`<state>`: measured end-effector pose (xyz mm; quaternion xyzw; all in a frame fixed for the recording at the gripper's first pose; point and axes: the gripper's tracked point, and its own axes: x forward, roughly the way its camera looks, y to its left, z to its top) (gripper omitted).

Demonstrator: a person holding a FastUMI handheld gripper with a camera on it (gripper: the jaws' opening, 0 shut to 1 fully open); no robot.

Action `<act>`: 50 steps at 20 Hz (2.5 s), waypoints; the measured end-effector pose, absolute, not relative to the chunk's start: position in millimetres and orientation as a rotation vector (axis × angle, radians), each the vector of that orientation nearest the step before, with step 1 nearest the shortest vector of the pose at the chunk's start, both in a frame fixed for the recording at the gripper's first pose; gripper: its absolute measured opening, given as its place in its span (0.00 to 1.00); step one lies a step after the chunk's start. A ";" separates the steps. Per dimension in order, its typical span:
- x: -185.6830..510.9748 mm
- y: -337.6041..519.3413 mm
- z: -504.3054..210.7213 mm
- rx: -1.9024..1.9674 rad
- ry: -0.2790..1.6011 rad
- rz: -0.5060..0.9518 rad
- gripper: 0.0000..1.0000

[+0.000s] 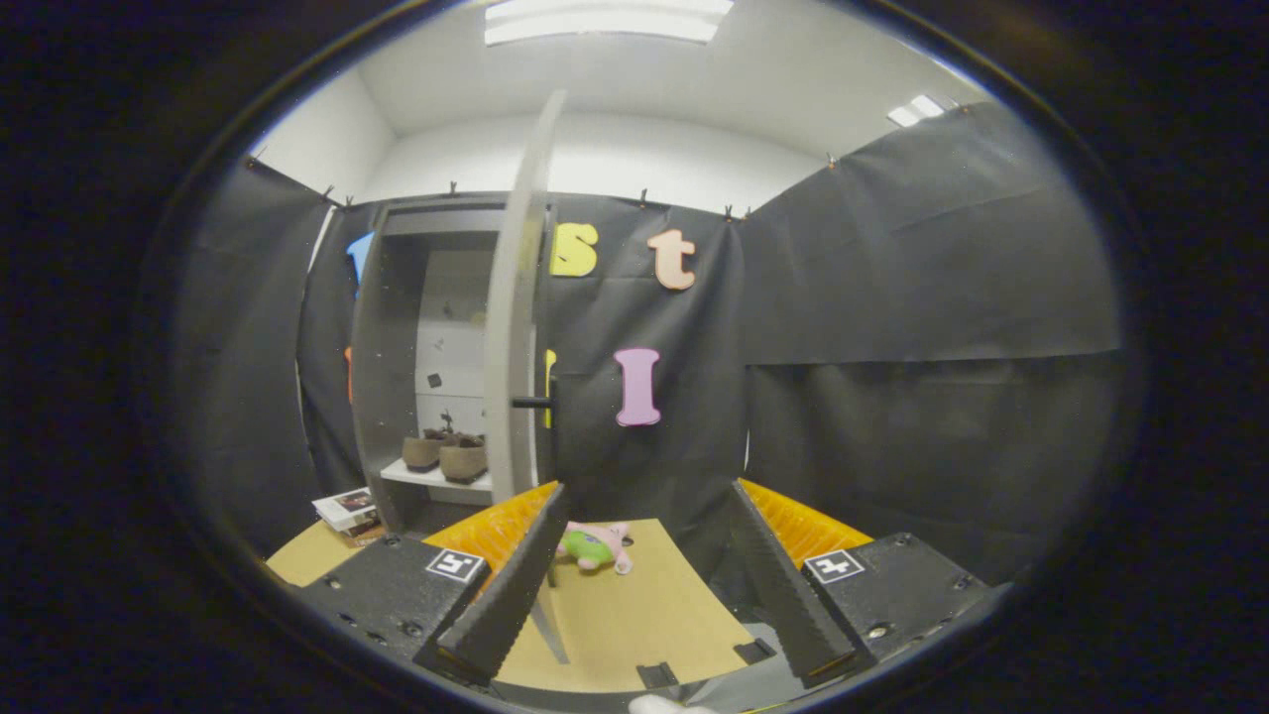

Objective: Open the shoe cabinet door, grab the shoes and put them into the shoe cabinet, then close the shoe cabinet door.

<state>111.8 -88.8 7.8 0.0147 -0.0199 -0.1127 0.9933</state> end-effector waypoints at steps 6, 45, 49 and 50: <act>206.1 -95.6 11.0 0.083 -0.025 -0.028 1.00; 271.3 185.4 2.8 0.068 0.096 0.290 0.98; 249.3 163.7 23.0 0.067 0.057 0.191 0.99; 243.1 159.7 29.4 0.065 0.044 0.178 0.99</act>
